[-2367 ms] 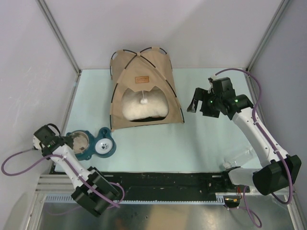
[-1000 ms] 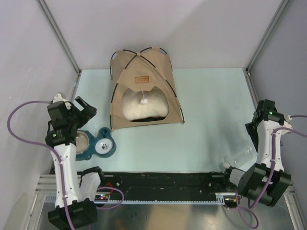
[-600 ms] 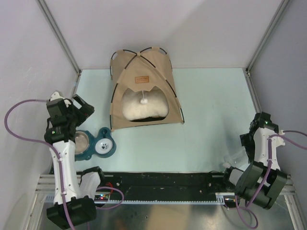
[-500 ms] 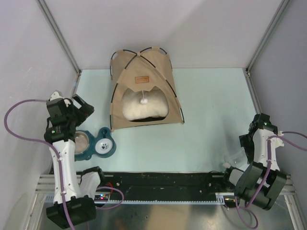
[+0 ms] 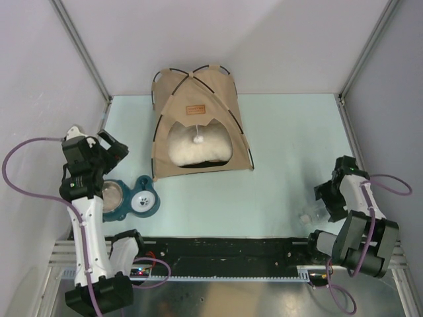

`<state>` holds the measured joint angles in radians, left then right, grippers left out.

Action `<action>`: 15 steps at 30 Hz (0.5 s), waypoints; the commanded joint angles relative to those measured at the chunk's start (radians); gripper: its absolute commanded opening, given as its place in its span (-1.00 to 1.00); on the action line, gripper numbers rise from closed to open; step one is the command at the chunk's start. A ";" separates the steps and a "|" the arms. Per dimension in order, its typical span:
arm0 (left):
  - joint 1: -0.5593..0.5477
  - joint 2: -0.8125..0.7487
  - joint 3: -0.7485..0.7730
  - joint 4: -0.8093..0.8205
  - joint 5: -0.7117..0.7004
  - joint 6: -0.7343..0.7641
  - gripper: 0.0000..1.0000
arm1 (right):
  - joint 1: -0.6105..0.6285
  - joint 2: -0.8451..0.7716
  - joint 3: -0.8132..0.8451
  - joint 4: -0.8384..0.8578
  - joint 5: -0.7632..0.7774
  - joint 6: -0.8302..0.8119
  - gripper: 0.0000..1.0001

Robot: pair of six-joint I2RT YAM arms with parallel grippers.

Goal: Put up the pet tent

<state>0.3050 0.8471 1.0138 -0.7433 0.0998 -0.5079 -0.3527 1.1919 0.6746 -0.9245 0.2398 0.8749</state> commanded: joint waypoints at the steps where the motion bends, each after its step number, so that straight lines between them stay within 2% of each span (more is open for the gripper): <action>1: -0.006 -0.044 0.008 0.010 -0.020 -0.002 0.99 | 0.137 0.036 0.007 0.086 -0.061 -0.006 0.92; 4: -0.006 -0.055 -0.005 0.009 0.004 -0.001 0.99 | 0.246 0.073 0.016 0.105 -0.054 0.016 0.89; 10: -0.007 -0.077 -0.010 0.015 0.051 0.012 0.99 | 0.358 0.134 0.024 0.146 -0.046 0.027 0.76; 15: -0.006 -0.100 -0.023 0.026 0.059 -0.001 0.99 | 0.416 0.145 0.049 0.156 -0.037 -0.001 0.35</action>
<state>0.3046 0.7753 1.0069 -0.7422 0.1356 -0.5053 0.0273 1.3304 0.6849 -0.7967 0.1928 0.8829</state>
